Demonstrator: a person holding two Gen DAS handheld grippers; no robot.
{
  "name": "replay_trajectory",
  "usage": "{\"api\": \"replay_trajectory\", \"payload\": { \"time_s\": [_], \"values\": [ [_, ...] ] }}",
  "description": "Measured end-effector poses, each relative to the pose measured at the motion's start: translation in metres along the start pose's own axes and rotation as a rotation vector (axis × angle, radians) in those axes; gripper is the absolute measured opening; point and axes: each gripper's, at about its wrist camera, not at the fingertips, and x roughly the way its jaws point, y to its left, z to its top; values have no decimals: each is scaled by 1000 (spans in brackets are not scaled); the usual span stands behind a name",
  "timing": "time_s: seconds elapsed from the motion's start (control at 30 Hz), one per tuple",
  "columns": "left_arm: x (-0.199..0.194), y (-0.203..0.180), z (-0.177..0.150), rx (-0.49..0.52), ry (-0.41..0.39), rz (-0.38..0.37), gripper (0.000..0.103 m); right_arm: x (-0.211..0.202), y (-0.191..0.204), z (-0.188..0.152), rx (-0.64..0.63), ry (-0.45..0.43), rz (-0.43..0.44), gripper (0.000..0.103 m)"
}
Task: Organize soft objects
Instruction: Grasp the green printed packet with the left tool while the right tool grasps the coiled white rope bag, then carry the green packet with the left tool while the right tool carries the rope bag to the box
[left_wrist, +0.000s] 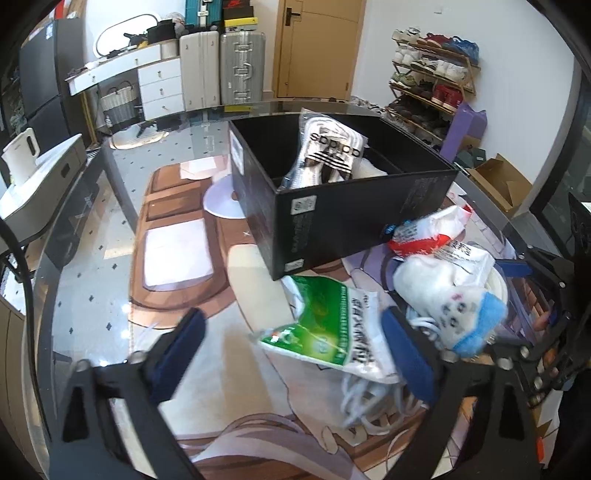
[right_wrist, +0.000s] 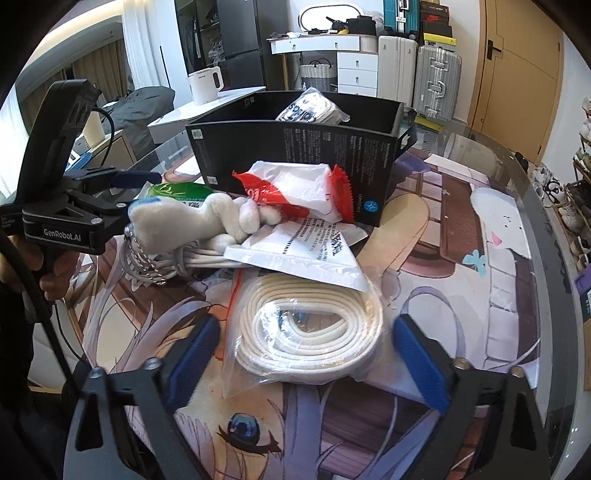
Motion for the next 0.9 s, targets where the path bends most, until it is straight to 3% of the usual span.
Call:
{"api": "replay_trajectory", "payload": {
  "time_s": [0.03,0.13,0.23,0.47,0.9],
  "values": [
    [0,-1,0,5,0,-6,84,-1,-1,0,1,-1,3,85],
    [-1,-5,-2,32,6,-34,64,-3,-2,-1,-3,0,3,80],
    [-1,-12,-6,69,13,-20,57,-4,-2,0,-9,2,5,78],
    [-5,-6,-10,47,6,-33,50,-8,-2,-2,-18,3,12,75],
    [-24,10,-15,-13,-51,-40,49,-25,4,-6,-72,-10,3,68]
  ]
}}
